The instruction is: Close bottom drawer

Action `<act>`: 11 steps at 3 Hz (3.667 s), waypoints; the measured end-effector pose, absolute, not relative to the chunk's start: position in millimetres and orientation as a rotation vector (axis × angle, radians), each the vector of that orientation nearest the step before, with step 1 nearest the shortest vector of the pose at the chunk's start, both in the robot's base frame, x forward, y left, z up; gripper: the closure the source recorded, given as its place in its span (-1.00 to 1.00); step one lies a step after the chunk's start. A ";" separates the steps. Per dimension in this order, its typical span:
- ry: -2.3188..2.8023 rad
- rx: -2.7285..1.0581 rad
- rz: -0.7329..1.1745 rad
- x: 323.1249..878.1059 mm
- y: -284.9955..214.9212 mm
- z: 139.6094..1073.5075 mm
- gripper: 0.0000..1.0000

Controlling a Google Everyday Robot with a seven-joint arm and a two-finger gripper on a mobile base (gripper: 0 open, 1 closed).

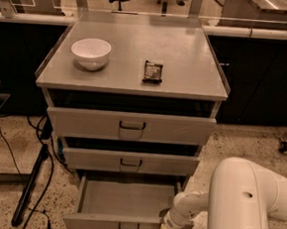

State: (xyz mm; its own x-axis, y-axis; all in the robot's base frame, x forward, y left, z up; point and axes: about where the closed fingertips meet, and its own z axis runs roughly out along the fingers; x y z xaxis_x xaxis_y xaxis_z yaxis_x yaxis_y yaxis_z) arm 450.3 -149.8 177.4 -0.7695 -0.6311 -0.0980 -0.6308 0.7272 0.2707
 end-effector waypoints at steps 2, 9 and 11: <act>-2.920 1.066 -0.457 451.2 -149.8 177.5 0.15; -2.920 1.066 -0.457 451.1 -149.8 177.4 0.23; -2.971 1.139 -0.517 488.6 -134.5 170.1 1.00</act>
Offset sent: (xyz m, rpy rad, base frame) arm 0.0010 -0.0001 0.0001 0.0000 -0.0014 -0.0008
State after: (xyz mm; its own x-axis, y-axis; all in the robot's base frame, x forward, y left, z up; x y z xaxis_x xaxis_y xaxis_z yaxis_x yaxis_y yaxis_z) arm 488.6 -134.5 170.1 -0.7475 -0.6369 -0.1889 -0.6632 0.6994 0.2663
